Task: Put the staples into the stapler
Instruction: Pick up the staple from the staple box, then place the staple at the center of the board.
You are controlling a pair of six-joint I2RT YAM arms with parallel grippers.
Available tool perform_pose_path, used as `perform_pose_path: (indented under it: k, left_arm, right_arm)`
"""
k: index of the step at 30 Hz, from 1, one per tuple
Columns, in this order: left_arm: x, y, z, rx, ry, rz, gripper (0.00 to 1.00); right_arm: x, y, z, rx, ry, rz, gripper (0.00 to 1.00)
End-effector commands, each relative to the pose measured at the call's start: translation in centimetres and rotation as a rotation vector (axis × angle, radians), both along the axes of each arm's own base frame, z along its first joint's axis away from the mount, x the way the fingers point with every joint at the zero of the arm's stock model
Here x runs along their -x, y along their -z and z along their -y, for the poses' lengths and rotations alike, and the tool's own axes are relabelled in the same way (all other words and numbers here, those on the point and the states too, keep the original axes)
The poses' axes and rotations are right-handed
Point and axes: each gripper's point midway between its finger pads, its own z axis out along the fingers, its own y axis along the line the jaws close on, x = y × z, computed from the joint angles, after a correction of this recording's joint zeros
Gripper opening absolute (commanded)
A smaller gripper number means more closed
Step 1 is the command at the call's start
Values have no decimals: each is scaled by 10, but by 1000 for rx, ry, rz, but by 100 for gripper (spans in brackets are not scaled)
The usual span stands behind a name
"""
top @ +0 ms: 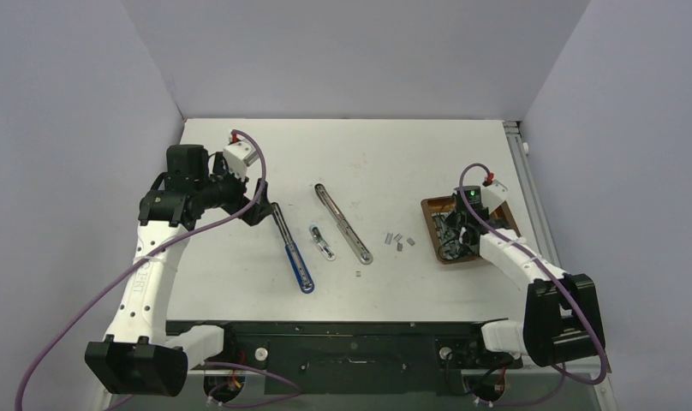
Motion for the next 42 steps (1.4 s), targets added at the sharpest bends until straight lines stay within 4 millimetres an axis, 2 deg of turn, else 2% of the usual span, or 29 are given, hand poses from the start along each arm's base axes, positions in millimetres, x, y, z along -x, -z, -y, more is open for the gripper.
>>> perform_pose_path:
  k: [1, 6, 12, 16, 23, 26, 30, 37, 42]
  left_arm:
    - [-6, -25, 2, 14, 11, 79, 96]
    - [-6, -26, 1, 14, 9, 81, 96]
    - [-5, -26, 1, 15, 8, 79, 96]
    - [-4, -27, 2, 17, 10, 79, 96]
    - [-3, -29, 2, 22, 7, 81, 96]
    - [-1, -29, 2, 22, 8, 82, 96]
    - [0, -28, 2, 18, 9, 82, 96]
    - [-1, -25, 2, 19, 12, 76, 96]
    - [-1, -24, 2, 17, 14, 77, 96]
  right_arm:
    - [1, -24, -20, -4, -65, 51, 9]
    - [12, -38, -55, -12, -171, 58, 9]
    - [37, -37, -91, -31, -289, 27, 9]
    - [54, -23, -113, -55, -372, -7, 9]
    - [81, 13, -135, -46, -485, -85, 9]
    - [90, 30, -133, -30, -502, -131, 9]
    - [99, 43, -128, -13, -512, -169, 9]
    - [102, 48, -121, 19, -504, -199, 9]
    - [105, 53, -110, 77, -476, -242, 19]
